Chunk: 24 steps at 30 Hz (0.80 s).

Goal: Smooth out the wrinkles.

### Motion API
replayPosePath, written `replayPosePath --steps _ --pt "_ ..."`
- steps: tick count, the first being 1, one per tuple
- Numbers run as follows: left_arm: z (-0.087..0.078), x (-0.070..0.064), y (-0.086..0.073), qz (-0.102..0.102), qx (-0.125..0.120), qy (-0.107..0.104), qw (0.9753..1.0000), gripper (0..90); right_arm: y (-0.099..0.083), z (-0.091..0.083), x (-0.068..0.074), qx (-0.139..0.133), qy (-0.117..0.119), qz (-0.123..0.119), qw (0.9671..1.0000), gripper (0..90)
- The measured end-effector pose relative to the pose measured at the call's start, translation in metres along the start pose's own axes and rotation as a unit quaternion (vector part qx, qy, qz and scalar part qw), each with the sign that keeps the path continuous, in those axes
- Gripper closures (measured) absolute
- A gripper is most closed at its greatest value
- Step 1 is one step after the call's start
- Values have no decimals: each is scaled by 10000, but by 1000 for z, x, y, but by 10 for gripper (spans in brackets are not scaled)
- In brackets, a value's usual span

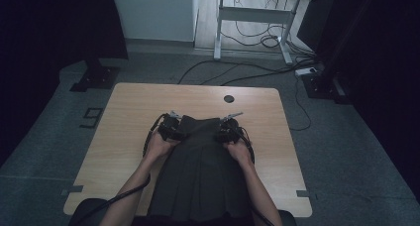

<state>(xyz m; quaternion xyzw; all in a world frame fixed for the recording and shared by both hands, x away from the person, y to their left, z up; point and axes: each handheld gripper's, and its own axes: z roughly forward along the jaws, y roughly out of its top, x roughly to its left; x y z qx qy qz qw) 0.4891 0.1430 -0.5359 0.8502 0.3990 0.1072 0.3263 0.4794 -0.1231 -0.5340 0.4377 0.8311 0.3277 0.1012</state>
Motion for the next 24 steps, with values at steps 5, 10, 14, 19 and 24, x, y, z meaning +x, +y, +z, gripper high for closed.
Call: replayPosePath --steps 5,10,14,19,24 --pt "-2 5 1 -39 34 -316 9995 578 1 -2 4 104 13 -133 9999 701" --pt "-2 8 4 3 124 -634 9979 806 3 -10 7 34 27 -318 9995 769" --pt "-9 9 14 173 -2 -626 9979 817 6 -16 6 -41 80 -381 9992 781" --pt "-18 10 27 288 -345 -473 9979 818 15 -25 0 -256 70 -338 9991 785" --pt "-26 11 45 409 -648 -323 9965 820 27 -31 -7 -439 -49 -334 9985 790"
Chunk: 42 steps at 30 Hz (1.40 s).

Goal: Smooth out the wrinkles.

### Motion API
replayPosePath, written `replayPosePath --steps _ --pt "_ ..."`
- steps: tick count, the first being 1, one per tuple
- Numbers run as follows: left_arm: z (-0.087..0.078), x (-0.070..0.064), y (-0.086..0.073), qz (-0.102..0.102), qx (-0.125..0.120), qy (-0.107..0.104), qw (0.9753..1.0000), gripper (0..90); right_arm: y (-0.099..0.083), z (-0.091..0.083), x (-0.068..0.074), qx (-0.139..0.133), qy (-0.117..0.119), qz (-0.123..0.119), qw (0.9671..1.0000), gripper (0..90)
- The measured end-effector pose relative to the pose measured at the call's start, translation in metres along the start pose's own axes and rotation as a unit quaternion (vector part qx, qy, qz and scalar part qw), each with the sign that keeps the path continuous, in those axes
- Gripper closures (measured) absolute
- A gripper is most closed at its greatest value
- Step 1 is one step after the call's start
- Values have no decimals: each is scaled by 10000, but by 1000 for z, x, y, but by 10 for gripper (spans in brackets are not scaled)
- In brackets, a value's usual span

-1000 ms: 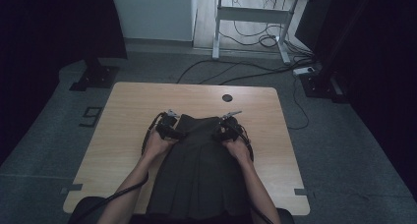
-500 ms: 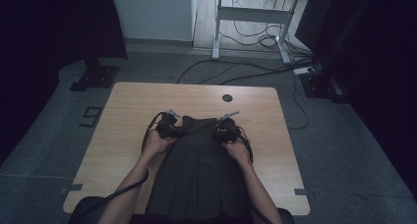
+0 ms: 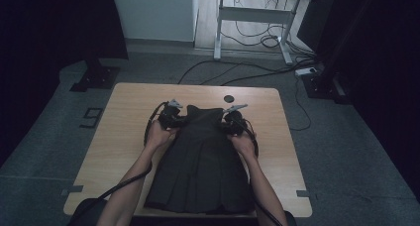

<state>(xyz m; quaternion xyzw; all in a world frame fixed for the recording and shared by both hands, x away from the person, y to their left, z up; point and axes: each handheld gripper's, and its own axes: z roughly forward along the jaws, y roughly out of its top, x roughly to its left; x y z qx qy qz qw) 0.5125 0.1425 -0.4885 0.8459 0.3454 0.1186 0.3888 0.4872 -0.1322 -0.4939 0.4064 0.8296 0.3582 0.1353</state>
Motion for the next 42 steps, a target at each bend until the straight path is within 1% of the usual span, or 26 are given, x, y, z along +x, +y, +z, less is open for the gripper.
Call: replayPosePath --steps 2,3,4,5,6,7,8,9,10,11,12,13,14,15,17,18,22,24,26,28,30,33,36,42 --pt "-7 1 12 55 -144 43 9999 821 8 -5 -3 -108 -49 2 9999 793" --pt "-12 2 19 74 -242 57 9997 821 12 -9 -5 -182 -81 -29 9998 795" --pt "-19 2 29 146 -349 87 9992 822 18 -14 -6 -253 -122 -70 9996 797" --pt "-23 2 35 176 -422 109 9989 822 26 -20 -7 -357 -174 -118 9991 801" --pt "-30 3 44 235 -526 158 9982 823 32 -25 -7 -427 -209 -135 9988 804" --pt "-41 2 56 327 -684 215 9969 824 40 -32 -7 -549 -253 -157 9980 808" --pt "-48 1 62 359 -806 246 9958 825 50 -43 -7 -718 -318 -197 9967 811" --pt "-59 -1 70 445 -1023 296 9933 826 56 -50 -7 -830 -353 -236 9956 815" --pt "-69 -5 76 542 -1231 378 9902 828 63 -60 -6 -1020 -404 -262 9936 818" --pt "-80 -12 80 679 -1420 492 9863 829 68 -70 -4 -1201 -431 -272 9915 820" --pt "-85 -16 80 778 -1487 546 9843 829 72 -81 -1 -1386 -426 -307 9890 822" --pt "-89 -21 78 911 -1533 595 9822 829 72 -86 1 -1463 -419 -332 9878 824" --pt "-90 -24 73 1013 -1532 644 9809 829 69 -90 4 -1518 -410 -372 9869 826" --pt "-90 -27 66 1065 -1535 643 9803 829 64 -93 7 -1548 -374 -393 9865 827" --pt "-86 -30 49 1091 -1496 577 9810 829 50 -91 13 -1506 -291 -448 9871 829" --pt "-82 -32 39 1102 -1437 558 9819 829 41 -88 16 -1469 -267 -479 9876 830" --pt "-70 -36 7 1090 -1222 451 9855 828 9 -75 27 -1314 -97 -440 9903 832" --pt "-67 -39 -6 1119 -1129 422 9864 827 -4 -70 33 -1229 -13 -421 9915 832" --pt "-66 -43 -17 1121 -1093 396 9869 827 -15 -66 39 -1169 68 -417 9922 832" --pt "-64 -45 -27 1076 -1022 315 9884 827 -24 -63 44 -1099 130 -398 9931 832" --pt "-62 -46 -36 978 -940 202 9905 825 -32 -60 47 -979 189 -387 9943 832" --pt "-60 -49 -47 885 -821 48 9927 823 -43 -56 51 -833 267 -291 9957 833" --pt "-59 -54 -56 871 -704 -59 9937 820 -55 -55 54 -748 376 -150 9964 835" --pt "-57 -63 -79 738 -542 -290 9954 820 -76 -55 63 -595 594 -19 9965 839"
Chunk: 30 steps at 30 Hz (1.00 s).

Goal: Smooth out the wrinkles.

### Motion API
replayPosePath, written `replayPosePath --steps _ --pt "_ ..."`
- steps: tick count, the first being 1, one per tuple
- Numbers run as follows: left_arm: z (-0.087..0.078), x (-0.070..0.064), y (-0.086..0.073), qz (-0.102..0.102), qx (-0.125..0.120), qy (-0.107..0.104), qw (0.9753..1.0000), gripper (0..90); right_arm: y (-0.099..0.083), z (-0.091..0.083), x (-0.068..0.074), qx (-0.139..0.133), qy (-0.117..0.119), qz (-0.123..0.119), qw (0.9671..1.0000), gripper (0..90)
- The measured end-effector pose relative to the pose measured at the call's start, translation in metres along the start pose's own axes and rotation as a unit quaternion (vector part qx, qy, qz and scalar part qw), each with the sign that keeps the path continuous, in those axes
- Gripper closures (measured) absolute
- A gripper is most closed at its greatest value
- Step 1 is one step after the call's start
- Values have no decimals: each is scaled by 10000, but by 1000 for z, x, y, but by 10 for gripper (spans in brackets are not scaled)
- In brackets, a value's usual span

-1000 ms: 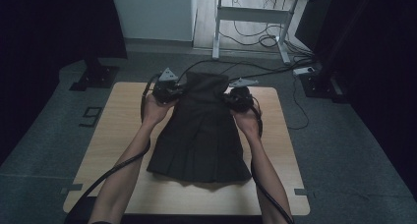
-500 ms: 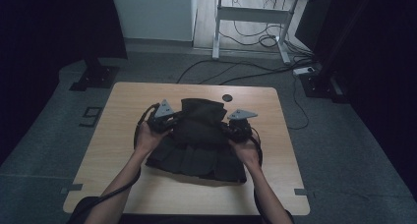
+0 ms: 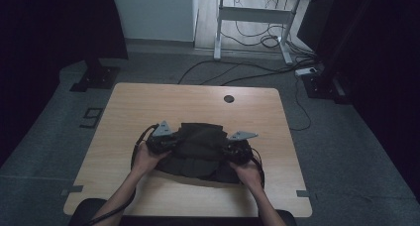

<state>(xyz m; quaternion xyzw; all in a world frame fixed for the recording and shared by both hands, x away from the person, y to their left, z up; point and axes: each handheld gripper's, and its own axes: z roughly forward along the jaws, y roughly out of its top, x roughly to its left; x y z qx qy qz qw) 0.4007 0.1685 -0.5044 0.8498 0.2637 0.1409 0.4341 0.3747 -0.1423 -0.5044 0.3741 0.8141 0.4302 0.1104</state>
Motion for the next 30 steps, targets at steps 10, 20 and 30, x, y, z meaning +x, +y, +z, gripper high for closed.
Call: replayPosePath --steps 10,20,30 --pt "-3 -7 -14 -249 -64 -191 9995 702 -20 2 6 220 174 2 9996 786" --pt "-44 -1 -27 -281 141 -309 9990 407 -40 -28 -12 345 -115 95 9993 484" --pt "-57 23 -16 -713 118 120 9973 280 -27 -45 -21 170 -381 274 9988 340"
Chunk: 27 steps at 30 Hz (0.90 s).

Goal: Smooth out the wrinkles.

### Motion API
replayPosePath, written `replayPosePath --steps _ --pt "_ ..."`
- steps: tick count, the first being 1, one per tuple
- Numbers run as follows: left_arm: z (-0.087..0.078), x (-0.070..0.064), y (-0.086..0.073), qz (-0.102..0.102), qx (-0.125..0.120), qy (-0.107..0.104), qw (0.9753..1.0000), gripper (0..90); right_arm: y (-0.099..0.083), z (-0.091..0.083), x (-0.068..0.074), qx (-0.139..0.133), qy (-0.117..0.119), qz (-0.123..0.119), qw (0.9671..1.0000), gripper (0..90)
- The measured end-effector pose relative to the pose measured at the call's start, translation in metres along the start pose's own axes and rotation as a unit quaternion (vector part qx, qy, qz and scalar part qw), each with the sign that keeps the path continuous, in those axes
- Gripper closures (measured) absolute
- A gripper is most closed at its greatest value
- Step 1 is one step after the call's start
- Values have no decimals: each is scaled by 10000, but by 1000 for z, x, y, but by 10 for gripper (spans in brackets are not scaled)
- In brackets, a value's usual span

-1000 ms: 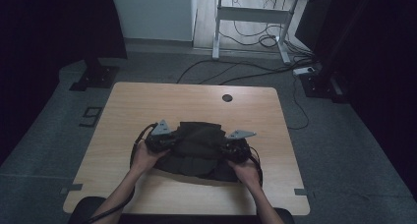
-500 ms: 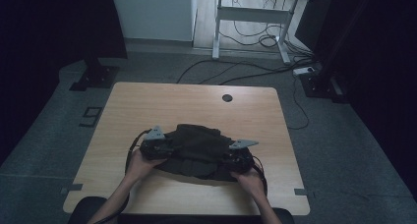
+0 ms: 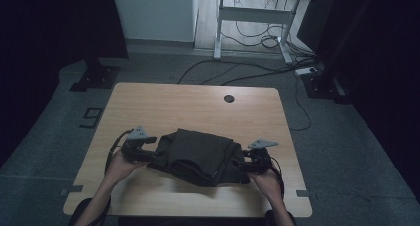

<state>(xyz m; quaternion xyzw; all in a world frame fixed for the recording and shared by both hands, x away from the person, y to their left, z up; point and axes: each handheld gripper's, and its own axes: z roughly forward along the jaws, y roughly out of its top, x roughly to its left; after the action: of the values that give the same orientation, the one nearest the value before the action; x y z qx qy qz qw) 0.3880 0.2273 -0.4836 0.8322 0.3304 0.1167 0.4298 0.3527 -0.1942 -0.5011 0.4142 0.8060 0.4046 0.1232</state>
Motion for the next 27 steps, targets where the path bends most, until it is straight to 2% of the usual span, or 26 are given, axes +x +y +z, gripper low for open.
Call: replayPosePath --steps 2,4,7,9,11,13,16,18,22,24,27 --pt "6 -6 15 -53 -122 -75 9999 250 10 4 8 -9 8 -47 10000 292" --pt "13 -18 27 -19 -177 -238 9996 229 20 11 18 -3 40 -83 10000 237" --pt "24 -39 31 194 -4 -382 9991 198 26 18 35 -24 65 -191 9998 221" --pt "29 -48 21 239 152 -311 9991 182 23 23 44 31 58 -263 9996 211" --pt "32 -50 9 175 270 -259 9991 182 16 27 50 98 11 -287 9995 207" --pt "33 -49 -6 118 397 -109 9991 181 8 29 52 155 -13 -240 9996 199" --pt "34 -46 -22 -114 462 -96 9988 182 -2 31 52 182 -21 -105 9998 193" --pt "33 -47 -27 -107 559 -6 9984 184 -6 32 53 226 -71 -70 9997 192" --pt "33 -53 -32 126 696 236 9972 193 -12 34 57 287 -252 -94 9992 196" --pt "36 -54 -35 92 689 273 9972 195 -15 36 59 335 -323 -138 9988 202" --pt "37 -54 -37 40 694 273 9972 195 -18 41 58 410 -327 -52 9986 208"
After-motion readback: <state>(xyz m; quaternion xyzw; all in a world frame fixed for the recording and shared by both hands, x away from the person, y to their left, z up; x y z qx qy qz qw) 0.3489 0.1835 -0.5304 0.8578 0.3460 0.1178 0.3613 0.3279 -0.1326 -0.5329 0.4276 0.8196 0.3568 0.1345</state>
